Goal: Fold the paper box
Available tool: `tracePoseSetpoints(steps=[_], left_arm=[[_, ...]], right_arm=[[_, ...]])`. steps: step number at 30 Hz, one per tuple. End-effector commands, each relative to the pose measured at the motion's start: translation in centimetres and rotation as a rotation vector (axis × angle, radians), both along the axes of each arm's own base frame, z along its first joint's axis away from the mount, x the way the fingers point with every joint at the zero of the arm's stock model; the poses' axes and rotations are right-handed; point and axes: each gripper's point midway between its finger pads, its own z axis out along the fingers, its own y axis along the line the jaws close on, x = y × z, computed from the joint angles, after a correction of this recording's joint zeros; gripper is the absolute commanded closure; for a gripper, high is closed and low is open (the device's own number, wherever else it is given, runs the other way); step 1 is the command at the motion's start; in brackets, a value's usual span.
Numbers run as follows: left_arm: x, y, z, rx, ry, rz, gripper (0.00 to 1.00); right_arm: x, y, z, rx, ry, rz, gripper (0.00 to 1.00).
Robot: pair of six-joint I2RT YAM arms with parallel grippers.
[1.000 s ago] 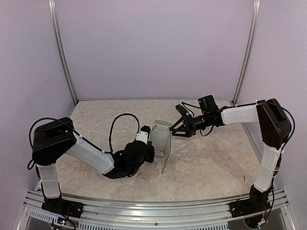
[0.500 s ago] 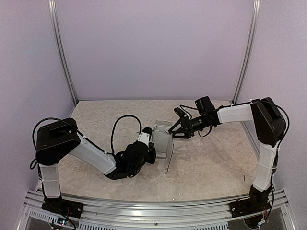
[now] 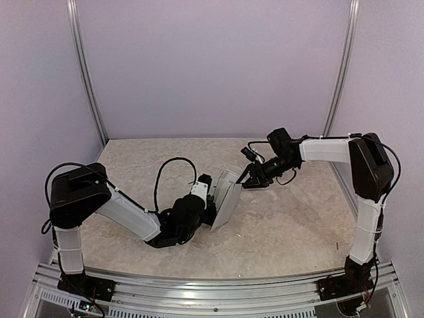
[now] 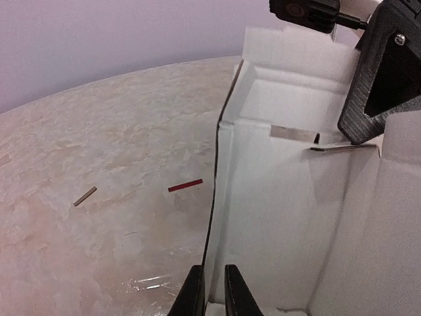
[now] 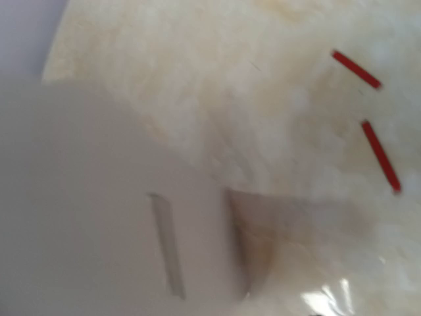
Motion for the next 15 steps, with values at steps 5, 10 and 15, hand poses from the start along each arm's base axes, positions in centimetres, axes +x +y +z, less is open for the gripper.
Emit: tracePoseSetpoints(steps=[5, 10, 15], left_arm=[[0.1, -0.9, 0.7, 0.034, -0.055, -0.001, 0.88], [0.0, -0.6, 1.3, 0.091, -0.089, -0.010, 0.88], [0.0, 1.2, 3.5, 0.152, -0.076, 0.026, 0.74]], right_arm=[[-0.7, -1.3, -2.6, -0.134, 0.015, 0.018, 0.40], [-0.9, -2.1, -1.3, -0.158, -0.044, 0.036, 0.39], [0.7, -4.2, 0.7, -0.160, -0.138, 0.020, 0.38]])
